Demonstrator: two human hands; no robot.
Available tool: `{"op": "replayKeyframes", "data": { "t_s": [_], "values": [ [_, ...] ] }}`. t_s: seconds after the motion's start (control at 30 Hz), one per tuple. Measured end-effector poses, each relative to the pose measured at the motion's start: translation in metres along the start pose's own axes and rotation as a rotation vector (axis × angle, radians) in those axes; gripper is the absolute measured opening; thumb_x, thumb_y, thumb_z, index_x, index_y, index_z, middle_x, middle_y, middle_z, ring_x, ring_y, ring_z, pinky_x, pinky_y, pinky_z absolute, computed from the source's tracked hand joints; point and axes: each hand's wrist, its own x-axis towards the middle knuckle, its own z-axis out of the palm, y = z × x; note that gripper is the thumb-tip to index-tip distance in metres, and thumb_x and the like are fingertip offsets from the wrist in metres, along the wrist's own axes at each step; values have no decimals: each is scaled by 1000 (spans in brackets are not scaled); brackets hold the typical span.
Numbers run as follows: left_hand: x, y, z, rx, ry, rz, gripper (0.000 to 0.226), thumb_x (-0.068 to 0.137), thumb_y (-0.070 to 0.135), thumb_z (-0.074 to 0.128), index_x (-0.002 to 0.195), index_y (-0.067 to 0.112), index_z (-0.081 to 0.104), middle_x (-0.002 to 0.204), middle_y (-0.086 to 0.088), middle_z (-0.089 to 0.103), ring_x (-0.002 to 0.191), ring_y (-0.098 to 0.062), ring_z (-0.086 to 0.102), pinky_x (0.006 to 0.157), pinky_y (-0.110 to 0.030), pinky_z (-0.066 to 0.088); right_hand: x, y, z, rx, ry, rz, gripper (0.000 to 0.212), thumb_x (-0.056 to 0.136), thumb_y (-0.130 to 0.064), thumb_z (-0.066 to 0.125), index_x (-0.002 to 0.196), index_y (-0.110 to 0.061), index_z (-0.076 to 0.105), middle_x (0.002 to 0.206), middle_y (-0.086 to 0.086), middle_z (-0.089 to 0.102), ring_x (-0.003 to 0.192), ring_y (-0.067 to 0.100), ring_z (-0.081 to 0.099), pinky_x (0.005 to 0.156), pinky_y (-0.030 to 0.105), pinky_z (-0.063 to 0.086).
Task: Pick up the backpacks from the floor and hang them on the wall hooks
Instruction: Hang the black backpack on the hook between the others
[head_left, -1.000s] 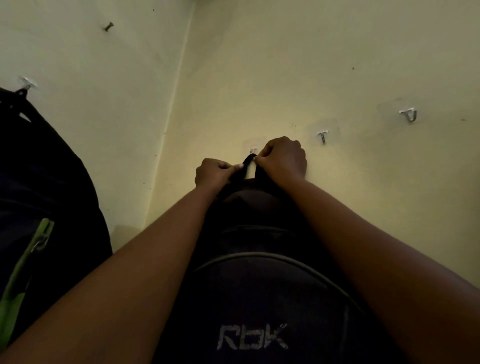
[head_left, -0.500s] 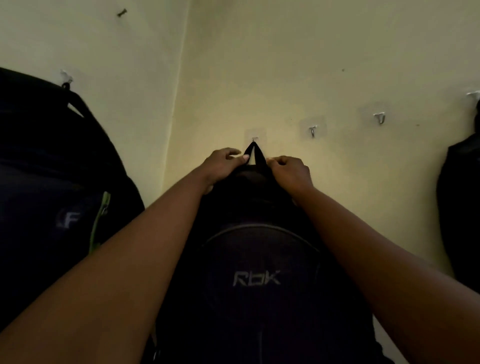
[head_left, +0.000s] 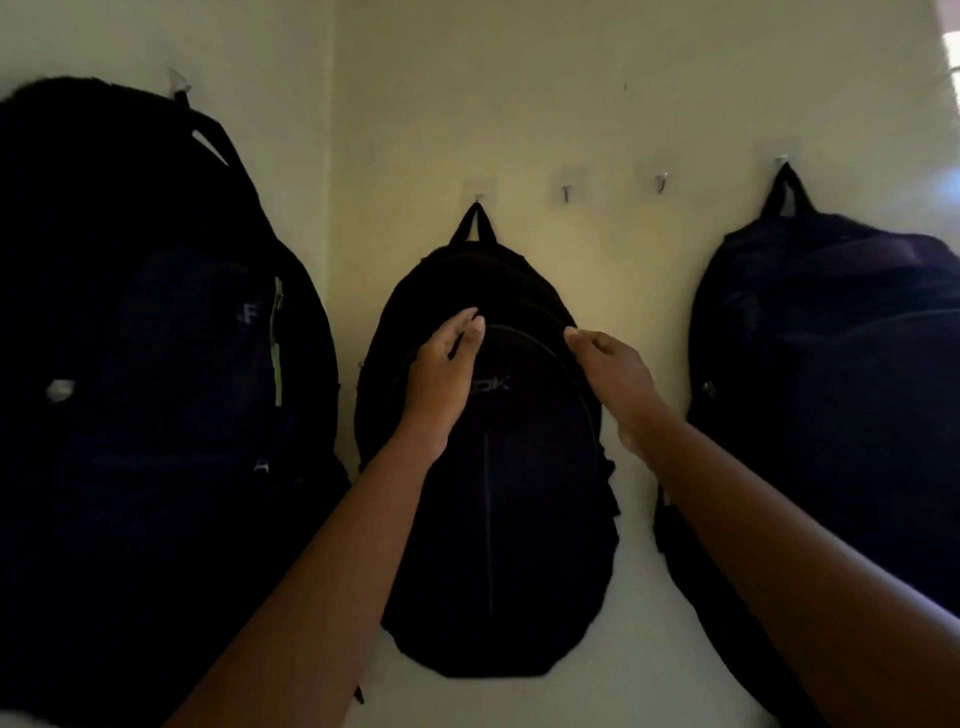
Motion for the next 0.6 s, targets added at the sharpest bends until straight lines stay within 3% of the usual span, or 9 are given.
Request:
{"op": "replayKeyframes", "data": {
  "t_s": [0.1,0.2,0.27,0.37,0.47,0.6],
  "values": [
    [-48,-4,6,-78,37,-78,43,95,39,41,134,22,48,135,5,51,120,-4,44,103,-22,34,-47,8,-6,34,-12,93,37,93,-46,45,118,-23,60,109,-5,59,100,12,54,84,25,39],
    [-110,-10,11,-135,22,-230,43,95,41,41,131,20,52,136,0,53,125,-15,48,111,-35,35,-110,12,-20,134,-21,222,23,94,-42,45,94,-28,62,105,-4,62,99,13,57,85,25,43],
    [-159,-11,16,-162,-21,-348,46,95,44,37,132,20,51,140,-2,50,130,-19,45,114,-39,31,-158,21,-34,135,-13,292,31,94,-42,44,111,-23,62,111,-5,58,111,15,54,97,29,42],
    [-228,-4,23,-216,-86,-460,46,96,40,35,136,18,45,144,-1,44,135,-17,39,113,-30,26,-227,36,-53,116,11,373,47,94,-45,44,134,-21,48,138,-2,50,131,18,43,113,41,31],
    [-301,9,30,-268,-185,-537,48,96,41,32,139,21,39,148,1,39,136,-14,34,104,-25,24,-303,42,-78,140,20,459,54,92,-49,44,137,-18,44,142,2,46,133,20,42,114,40,30],
    [-407,38,36,-298,-327,-613,49,96,43,28,139,24,39,150,4,36,140,-13,30,104,-26,21,-410,33,-113,159,108,574,59,91,-49,43,140,-18,41,148,4,41,136,19,38,110,34,27]
  ]
}}
